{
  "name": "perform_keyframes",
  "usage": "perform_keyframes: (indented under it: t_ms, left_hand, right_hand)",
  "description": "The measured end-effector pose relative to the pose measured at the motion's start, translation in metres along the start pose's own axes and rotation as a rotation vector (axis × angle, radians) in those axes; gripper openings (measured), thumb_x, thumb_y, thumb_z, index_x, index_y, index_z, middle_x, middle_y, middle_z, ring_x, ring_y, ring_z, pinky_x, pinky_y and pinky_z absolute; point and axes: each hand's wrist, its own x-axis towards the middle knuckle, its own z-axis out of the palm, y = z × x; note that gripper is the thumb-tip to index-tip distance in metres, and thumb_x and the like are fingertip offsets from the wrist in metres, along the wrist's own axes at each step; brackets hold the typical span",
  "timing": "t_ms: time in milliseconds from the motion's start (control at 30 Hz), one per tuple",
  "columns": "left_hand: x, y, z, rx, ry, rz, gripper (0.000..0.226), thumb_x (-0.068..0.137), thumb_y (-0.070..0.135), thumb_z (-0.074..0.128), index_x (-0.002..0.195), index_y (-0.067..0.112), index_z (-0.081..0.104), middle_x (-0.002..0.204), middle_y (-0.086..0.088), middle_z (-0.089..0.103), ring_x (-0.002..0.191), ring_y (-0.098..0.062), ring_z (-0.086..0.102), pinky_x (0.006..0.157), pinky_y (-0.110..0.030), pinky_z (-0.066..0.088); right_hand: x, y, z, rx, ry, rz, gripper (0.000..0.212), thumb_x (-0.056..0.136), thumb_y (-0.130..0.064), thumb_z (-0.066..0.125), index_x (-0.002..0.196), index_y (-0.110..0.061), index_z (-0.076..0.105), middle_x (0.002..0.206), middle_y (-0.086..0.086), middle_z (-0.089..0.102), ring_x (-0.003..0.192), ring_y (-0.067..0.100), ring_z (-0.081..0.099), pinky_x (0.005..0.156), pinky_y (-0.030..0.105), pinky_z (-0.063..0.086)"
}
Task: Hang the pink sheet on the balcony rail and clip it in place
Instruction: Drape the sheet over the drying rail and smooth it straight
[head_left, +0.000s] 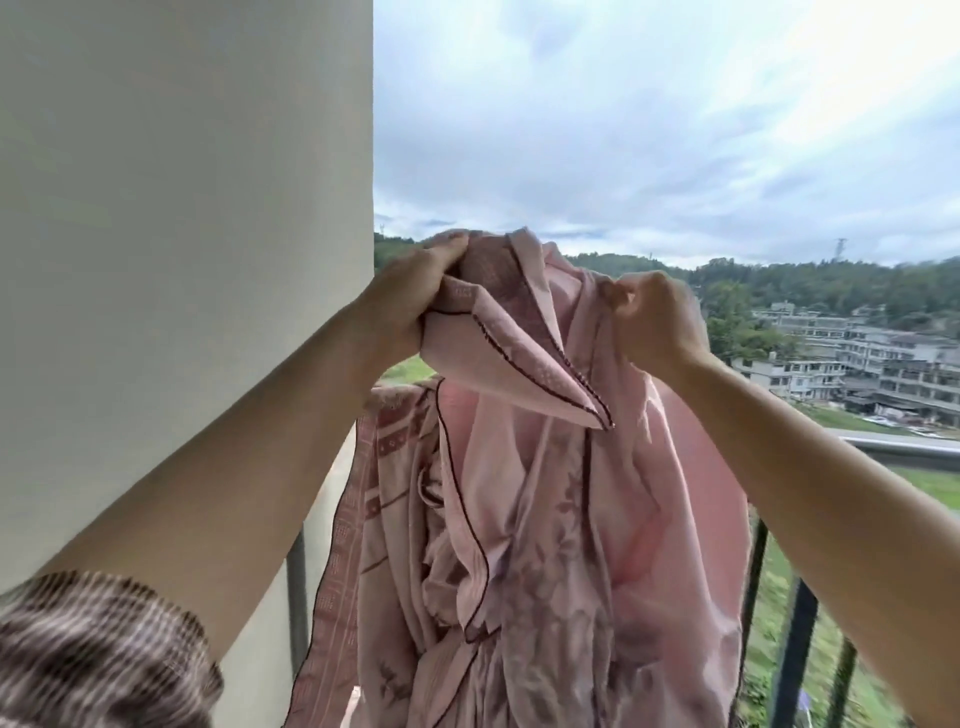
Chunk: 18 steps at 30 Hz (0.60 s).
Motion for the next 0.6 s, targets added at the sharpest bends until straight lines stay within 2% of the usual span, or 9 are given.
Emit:
perform_keyframes:
  t_ms: [67,133,200,267,333,400,433,533,600]
  left_hand:
    - [-0.010,0.014,0.016,0.024,-0.242,0.013,0.033,0.098,0.034,0.044,0.092,0.021,0.074,0.094,-0.004,0.070,0.085,-0.018,0.064,0.087,-0.038,0.051]
    - [-0.023,0.014,0.029,0.017,-0.485,-0.061,0.032,0.097,0.038,0.043,0.090,0.019,0.068,0.082,0.003,0.066,0.075,-0.011,0.063,0.074,-0.031,0.051]
    - [-0.030,-0.001,0.037,0.211,-0.585,-0.065,0.031,0.094,0.043,0.047,0.114,0.024,0.063,0.107,0.008,0.068,0.101,-0.011,0.065,0.084,-0.034,0.053]
    - [-0.036,-0.025,0.037,0.503,-0.487,-0.001,0.033,0.093,0.040,0.053,0.123,0.030,0.059,0.123,0.010,0.062,0.116,-0.010,0.057,0.089,-0.029,0.049]
    - [-0.039,-0.054,0.030,0.682,-0.309,0.046,0.033,0.093,0.033,0.056,0.125,0.029,0.056,0.120,0.005,0.060,0.113,-0.013,0.056,0.084,-0.022,0.045]
    - [-0.040,-0.082,0.022,0.867,-0.237,0.038,0.046,0.091,0.035,0.058,0.136,0.029,0.047,0.129,-0.002,0.055,0.124,-0.019,0.047,0.095,-0.029,0.040]
    - [-0.039,-0.094,0.019,0.981,-0.238,0.014,0.055,0.090,0.038,0.059,0.141,0.029,0.040,0.140,-0.003,0.048,0.134,-0.023,0.036,0.105,-0.036,0.033]
    - [-0.033,-0.119,0.022,1.189,-0.219,-0.039,0.075,0.085,0.047,0.060,0.148,0.033,0.021,0.155,-0.001,0.024,0.144,-0.029,0.012,0.116,-0.053,0.017]
    - [-0.028,-0.126,0.033,1.254,-0.192,-0.033,0.080,0.082,0.047,0.061,0.148,0.035,0.019,0.155,-0.004,0.023,0.143,-0.033,0.012,0.114,-0.057,0.020]
  right_hand:
    - [0.009,0.010,-0.013,0.325,0.081,0.168,0.029,0.091,-0.017,0.054,0.070,-0.006,0.070,0.054,0.004,0.062,0.057,0.028,0.067,0.047,0.035,0.052]
    - [0.006,0.029,-0.031,0.531,0.066,0.289,0.024,0.091,-0.013,0.056,0.070,-0.012,0.068,0.039,-0.011,0.056,0.043,0.004,0.061,0.044,0.021,0.048]
    - [-0.005,0.057,-0.050,0.685,-0.091,0.337,0.017,0.091,-0.009,0.057,0.078,-0.018,0.064,0.038,-0.019,0.054,0.048,-0.001,0.055,0.041,0.011,0.040]
    - [-0.017,0.091,-0.066,0.846,-0.232,0.390,0.009,0.073,-0.021,0.074,0.075,-0.016,0.067,0.057,-0.008,0.063,0.066,0.014,0.054,0.046,0.018,0.041]
    - [-0.031,0.122,-0.076,0.920,-0.291,0.480,0.035,0.046,-0.032,0.082,0.066,-0.009,0.066,0.061,0.008,0.059,0.055,0.019,0.053,0.046,0.023,0.038]
    - [-0.049,0.128,-0.088,0.964,-0.379,0.562,0.022,0.062,-0.021,0.065,0.047,-0.006,0.064,0.044,0.004,0.057,0.036,0.013,0.053,0.036,0.014,0.039]
    - [-0.054,0.135,-0.092,0.955,-0.458,0.572,0.030,0.073,-0.011,0.053,0.047,-0.005,0.064,0.042,0.003,0.058,0.033,0.011,0.054,0.035,0.013,0.040]
    - [-0.056,0.133,-0.098,0.667,-0.508,0.517,0.030,0.086,0.001,0.040,0.063,-0.001,0.058,0.057,0.009,0.060,0.047,0.018,0.058,0.045,0.022,0.049]
    - [-0.044,0.121,-0.098,0.384,-0.354,0.382,0.022,0.082,-0.006,0.048,0.068,-0.003,0.065,0.073,0.013,0.066,0.067,0.023,0.060,0.061,0.031,0.051]
